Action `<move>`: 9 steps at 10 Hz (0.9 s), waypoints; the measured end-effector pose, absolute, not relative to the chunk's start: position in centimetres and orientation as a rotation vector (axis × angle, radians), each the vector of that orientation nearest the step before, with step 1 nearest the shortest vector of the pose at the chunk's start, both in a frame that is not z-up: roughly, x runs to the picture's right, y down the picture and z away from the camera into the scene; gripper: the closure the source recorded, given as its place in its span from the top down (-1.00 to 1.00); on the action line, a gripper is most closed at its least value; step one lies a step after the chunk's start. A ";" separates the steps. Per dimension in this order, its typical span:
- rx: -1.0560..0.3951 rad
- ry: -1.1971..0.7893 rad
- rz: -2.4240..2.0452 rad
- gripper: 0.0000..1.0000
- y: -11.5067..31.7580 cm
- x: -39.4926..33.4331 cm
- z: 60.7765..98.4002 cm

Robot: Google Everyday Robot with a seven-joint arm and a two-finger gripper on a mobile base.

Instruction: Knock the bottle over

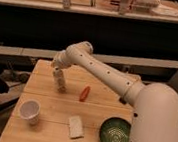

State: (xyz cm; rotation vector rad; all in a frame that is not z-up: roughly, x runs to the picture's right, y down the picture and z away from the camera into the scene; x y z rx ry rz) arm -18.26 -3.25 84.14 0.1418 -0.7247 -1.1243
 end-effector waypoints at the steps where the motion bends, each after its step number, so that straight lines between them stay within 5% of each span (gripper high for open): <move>1: 0.144 -0.731 -1.126 -0.96 -3.1 -18.3 84.0; 9: 0.155 -0.775 -1.138 -0.96 -2.2 -18.6 83.0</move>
